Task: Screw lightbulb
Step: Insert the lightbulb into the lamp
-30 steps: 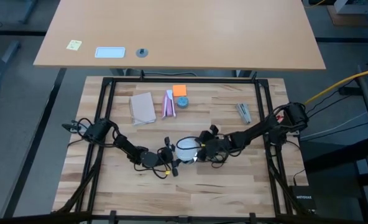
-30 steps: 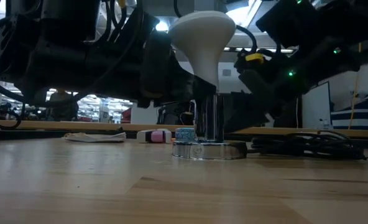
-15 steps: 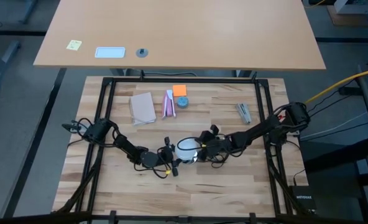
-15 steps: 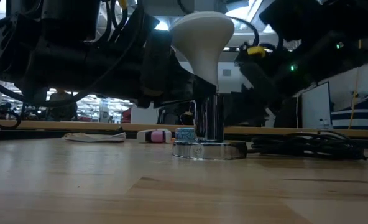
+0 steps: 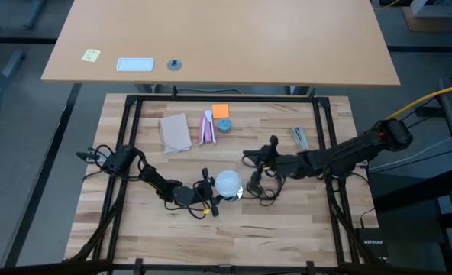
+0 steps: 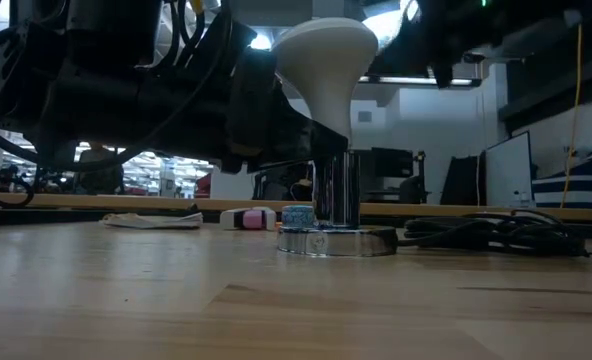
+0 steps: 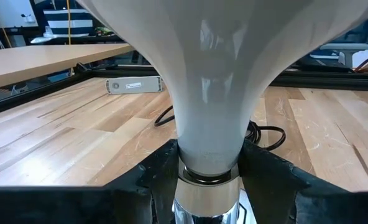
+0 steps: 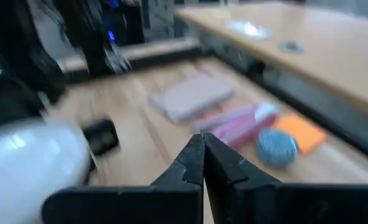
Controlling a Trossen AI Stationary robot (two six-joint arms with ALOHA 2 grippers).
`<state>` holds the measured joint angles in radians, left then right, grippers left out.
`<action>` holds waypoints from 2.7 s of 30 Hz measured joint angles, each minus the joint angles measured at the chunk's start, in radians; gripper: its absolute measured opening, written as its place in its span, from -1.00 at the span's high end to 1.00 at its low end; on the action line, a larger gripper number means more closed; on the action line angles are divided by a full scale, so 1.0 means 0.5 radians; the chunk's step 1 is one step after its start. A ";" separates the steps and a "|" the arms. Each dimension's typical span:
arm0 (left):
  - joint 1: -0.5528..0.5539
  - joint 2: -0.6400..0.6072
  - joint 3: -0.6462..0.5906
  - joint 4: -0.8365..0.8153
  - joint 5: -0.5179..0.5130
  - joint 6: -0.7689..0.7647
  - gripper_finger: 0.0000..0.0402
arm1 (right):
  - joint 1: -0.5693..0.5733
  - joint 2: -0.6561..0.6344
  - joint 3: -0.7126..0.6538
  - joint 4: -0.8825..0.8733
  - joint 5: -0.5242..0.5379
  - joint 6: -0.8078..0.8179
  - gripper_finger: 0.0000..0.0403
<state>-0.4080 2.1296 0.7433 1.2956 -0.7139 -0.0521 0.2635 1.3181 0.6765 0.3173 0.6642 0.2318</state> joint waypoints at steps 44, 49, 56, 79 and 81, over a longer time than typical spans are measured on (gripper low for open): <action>0.000 -0.002 0.002 -0.010 -0.001 -0.037 0.22 | 0.181 0.474 0.146 0.598 -0.567 -0.218 0.97; 0.000 -0.002 0.001 0.011 0.000 -0.037 0.22 | 0.181 0.466 0.153 0.515 -0.564 -0.170 0.97; 0.000 -0.001 0.010 0.042 -0.003 -0.082 0.22 | 0.181 0.466 0.152 0.493 -0.569 -0.163 0.97; -0.008 0.000 0.017 0.185 -0.015 -0.223 -0.31 | 0.181 0.473 0.145 0.484 -0.582 -0.160 0.97; -0.007 0.000 0.017 0.254 -0.014 -0.180 -0.31 | 0.181 0.474 0.144 0.484 -0.582 -0.160 0.97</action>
<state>-0.4116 2.1296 0.7517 1.4225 -0.7210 -0.1420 0.3538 1.5551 0.7486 0.5594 0.3733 0.1520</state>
